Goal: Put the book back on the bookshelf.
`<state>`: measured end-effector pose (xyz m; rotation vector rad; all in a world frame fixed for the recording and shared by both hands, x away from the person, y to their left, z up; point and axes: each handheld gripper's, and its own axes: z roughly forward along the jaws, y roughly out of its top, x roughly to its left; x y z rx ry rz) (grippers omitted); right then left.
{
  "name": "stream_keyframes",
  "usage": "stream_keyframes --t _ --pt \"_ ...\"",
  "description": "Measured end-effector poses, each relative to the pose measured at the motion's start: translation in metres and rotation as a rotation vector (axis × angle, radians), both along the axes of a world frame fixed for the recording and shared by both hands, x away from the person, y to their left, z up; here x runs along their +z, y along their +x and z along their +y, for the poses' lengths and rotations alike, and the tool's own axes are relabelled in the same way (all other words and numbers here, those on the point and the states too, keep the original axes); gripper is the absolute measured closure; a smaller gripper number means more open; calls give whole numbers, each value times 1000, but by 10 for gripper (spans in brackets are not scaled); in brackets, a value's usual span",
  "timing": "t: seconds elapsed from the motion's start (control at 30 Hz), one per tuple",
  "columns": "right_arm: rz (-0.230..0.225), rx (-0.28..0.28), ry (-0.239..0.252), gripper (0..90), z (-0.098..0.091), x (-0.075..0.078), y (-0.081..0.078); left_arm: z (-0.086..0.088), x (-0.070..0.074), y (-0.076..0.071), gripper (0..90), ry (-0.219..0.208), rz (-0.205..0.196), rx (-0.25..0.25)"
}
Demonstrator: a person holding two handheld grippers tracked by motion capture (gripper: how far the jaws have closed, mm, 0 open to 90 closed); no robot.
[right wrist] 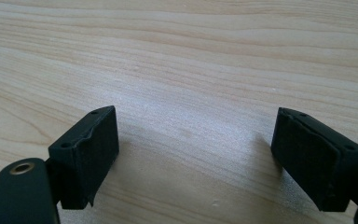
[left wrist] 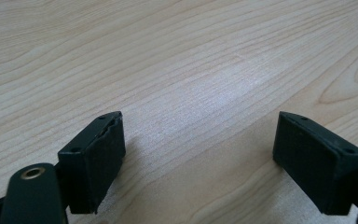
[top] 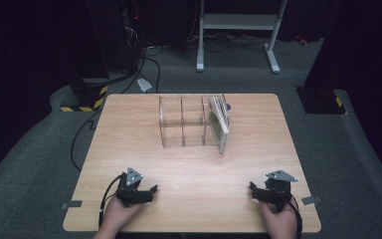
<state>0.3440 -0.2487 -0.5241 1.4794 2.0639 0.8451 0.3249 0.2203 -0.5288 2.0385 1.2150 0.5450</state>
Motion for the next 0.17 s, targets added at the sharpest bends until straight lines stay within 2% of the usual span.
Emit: stream_keyframes --t 0.17 --pt "-2 0 -3 147 1 0 1 2 0 -2 191 0 -3 1"
